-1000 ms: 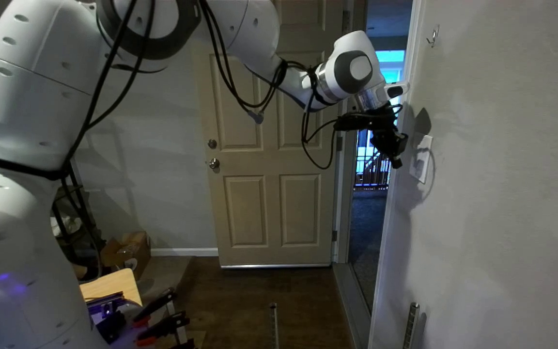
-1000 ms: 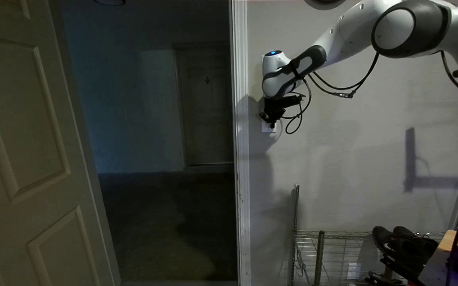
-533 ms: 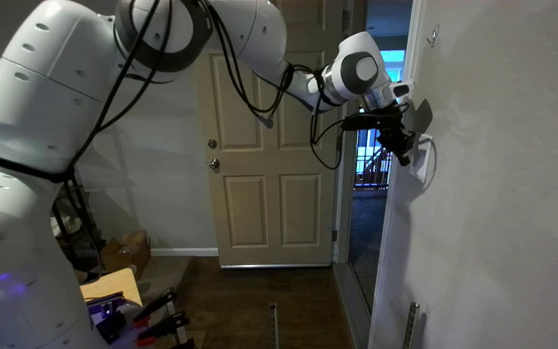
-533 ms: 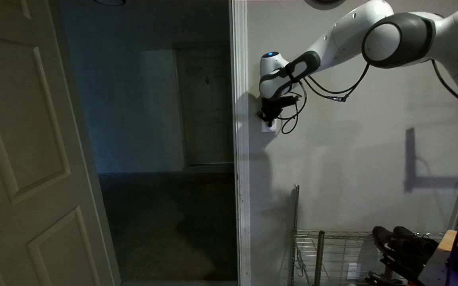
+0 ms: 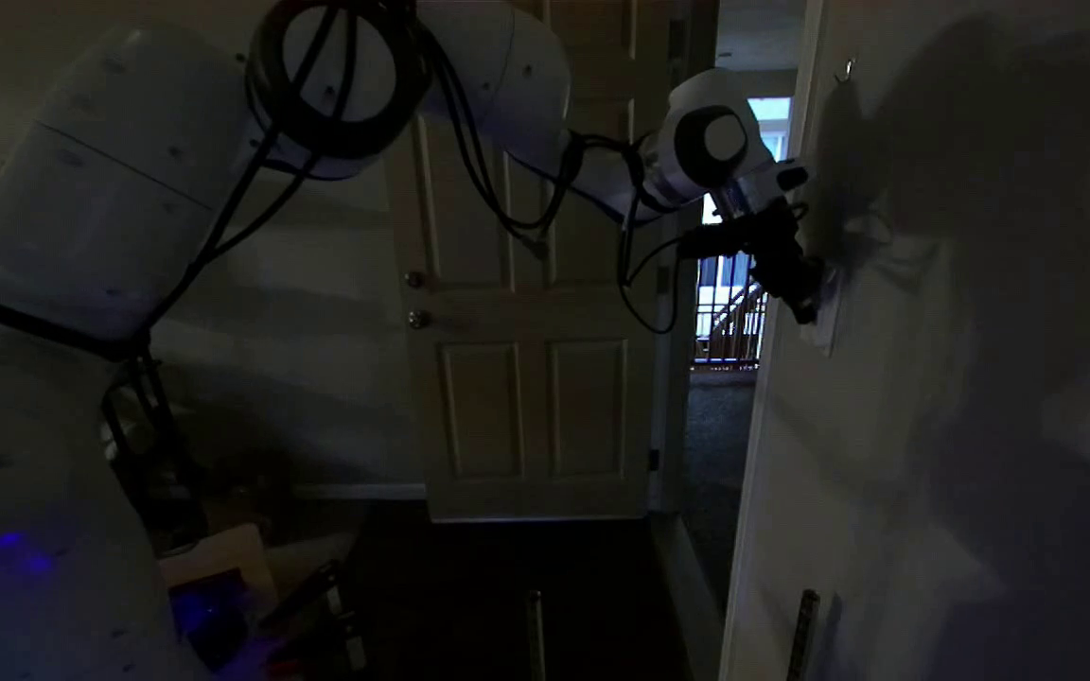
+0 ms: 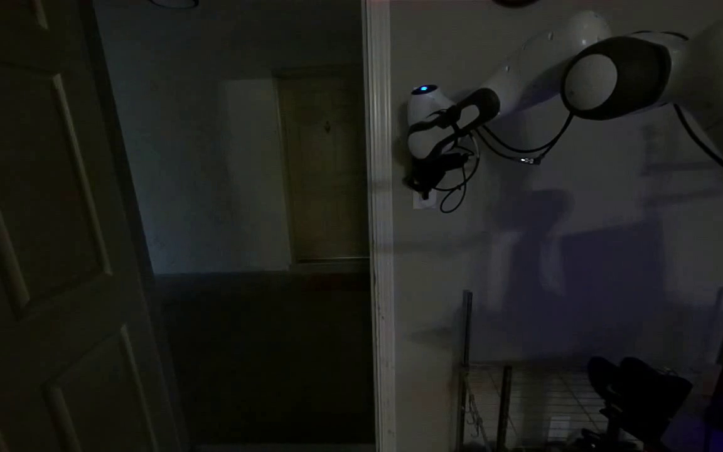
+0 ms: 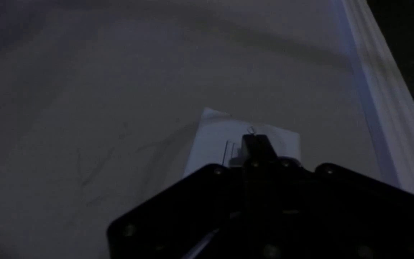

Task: Press the switch on the wall

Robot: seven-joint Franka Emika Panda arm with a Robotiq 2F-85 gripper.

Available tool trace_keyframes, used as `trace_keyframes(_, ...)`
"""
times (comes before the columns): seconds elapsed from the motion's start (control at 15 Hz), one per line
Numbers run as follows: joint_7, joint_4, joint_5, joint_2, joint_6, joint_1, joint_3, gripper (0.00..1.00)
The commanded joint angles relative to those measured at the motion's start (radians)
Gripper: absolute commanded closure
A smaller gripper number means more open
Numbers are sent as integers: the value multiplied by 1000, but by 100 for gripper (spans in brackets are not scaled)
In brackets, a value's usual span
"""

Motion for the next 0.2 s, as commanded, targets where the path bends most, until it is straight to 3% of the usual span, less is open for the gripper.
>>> trace_keyframes(0.0, 52, 26, 8, 17, -1, 8, -19, 96)
trace_keyframes(0.13, 74, 17, 12, 12, 1, 7, -20, 98)
